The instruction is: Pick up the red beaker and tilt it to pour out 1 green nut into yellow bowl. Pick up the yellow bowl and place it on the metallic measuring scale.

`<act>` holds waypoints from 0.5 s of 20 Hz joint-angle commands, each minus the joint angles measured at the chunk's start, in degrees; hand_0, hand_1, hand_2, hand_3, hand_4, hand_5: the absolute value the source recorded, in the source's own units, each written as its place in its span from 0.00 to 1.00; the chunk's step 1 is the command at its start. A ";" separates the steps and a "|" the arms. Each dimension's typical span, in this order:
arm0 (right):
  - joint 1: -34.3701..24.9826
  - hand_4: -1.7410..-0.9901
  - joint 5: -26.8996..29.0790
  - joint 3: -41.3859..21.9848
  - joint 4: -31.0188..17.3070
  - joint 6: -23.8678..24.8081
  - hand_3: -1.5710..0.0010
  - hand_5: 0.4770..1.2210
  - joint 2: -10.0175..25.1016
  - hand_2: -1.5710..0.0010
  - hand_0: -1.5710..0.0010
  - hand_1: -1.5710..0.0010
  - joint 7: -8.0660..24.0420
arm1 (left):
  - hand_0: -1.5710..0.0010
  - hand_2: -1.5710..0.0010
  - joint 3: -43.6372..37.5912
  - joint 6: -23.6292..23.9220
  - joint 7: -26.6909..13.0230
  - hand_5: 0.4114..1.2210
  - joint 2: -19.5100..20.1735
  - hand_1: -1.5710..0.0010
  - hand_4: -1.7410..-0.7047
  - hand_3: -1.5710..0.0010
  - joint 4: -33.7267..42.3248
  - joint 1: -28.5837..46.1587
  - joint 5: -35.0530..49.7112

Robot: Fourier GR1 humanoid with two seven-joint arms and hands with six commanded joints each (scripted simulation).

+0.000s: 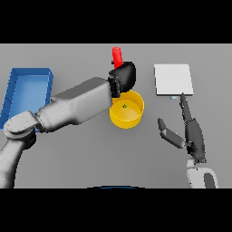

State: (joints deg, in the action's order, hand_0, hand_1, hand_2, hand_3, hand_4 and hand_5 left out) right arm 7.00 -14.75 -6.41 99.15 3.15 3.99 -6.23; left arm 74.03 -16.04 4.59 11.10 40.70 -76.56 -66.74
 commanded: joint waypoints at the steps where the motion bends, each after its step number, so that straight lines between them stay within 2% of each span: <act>1: -0.14 0.77 -0.96 -0.34 0.06 0.63 1.00 0.21 -0.25 1.00 1.00 1.00 0.60 | 0.00 0.00 0.97 -0.59 -0.02 1.00 -0.25 0.00 0.01 0.00 0.26 -0.34 -0.36; 3: -0.54 0.78 -0.22 0.10 -0.09 0.77 1.00 0.21 -0.64 1.00 1.00 1.00 1.13 | 0.00 0.00 2.87 -0.29 0.40 1.00 -0.85 0.00 0.02 0.00 0.07 -1.57 -1.08; 5: -0.15 0.78 0.38 0.49 0.17 0.38 1.00 0.21 -0.12 1.00 1.00 1.00 0.19 | 0.00 0.00 3.81 -0.12 0.84 1.00 -1.13 0.00 0.02 0.00 -0.83 -2.94 -1.02; 7: 0.64 0.78 0.58 0.25 0.62 0.33 1.00 0.21 -0.47 1.00 1.00 1.00 -0.37 | 0.00 0.00 4.34 0.32 3.32 1.00 -0.21 0.00 0.02 0.00 -1.52 -5.94 -0.64; 10: 0.00 0.79 0.96 -0.16 -0.05 -0.21 1.00 0.23 -0.90 1.00 1.00 1.00 -0.95 | 0.00 0.00 4.07 1.58 3.94 1.00 1.34 0.00 0.02 0.00 -4.59 -11.92 -0.42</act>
State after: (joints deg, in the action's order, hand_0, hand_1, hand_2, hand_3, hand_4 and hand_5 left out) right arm 7.01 -13.80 -6.58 99.10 2.92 3.07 -7.31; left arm 78.08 -14.55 8.39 12.51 36.10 -88.57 -67.05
